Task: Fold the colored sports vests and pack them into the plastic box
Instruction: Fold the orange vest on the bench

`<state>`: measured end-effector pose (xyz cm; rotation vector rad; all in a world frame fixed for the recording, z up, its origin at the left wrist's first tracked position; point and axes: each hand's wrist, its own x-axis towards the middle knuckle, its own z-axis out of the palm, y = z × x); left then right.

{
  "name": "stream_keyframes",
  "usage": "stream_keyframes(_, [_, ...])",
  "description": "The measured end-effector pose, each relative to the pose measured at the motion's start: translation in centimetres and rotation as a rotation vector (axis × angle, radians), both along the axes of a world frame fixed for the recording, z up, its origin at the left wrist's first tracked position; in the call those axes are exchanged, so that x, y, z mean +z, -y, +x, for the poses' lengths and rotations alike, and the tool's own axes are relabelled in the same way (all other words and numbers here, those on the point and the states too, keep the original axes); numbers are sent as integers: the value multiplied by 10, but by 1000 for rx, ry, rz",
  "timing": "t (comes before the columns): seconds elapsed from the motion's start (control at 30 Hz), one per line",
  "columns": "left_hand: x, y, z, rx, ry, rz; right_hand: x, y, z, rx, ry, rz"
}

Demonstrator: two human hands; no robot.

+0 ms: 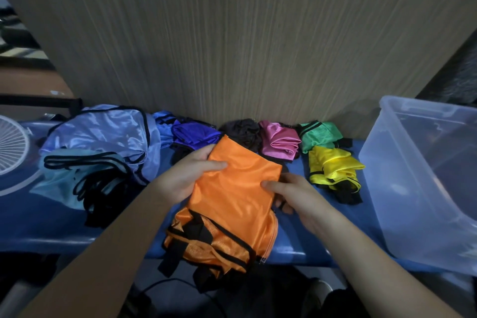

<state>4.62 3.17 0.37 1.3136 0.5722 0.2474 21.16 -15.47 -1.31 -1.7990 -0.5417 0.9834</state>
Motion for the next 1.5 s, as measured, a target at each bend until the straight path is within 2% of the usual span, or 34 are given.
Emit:
stream_keyframes(0.17, [-1,-5,-8,20,18,-11,5,-8,4,88,-103,8])
stream_keyframes(0.37, [-3,-4,-9,13,75,-37,7,-23,1,41,-193,80])
stream_keyframes(0.6, [0,-5,-11,-11,124,-53,9,-23,-2,256,-324,100])
stream_keyframes(0.8, [-2,-4,-12,19,122,-17,16,-18,-8,221,-296,143])
stream_keyframes(1.03, [-11,-8,-12,72,60,84,15,-21,-15,128,-25,183])
stream_keyframes(1.2, [-9,-6,-13,127,52,218,12,-23,-12,176,350,176])
stream_keyframes(1.33, [-9,-8,-16,159,41,334,9,-24,-7,135,483,172])
stream_keyframes(1.5, [-11,-12,-19,175,19,418,2,-25,4,76,553,185])
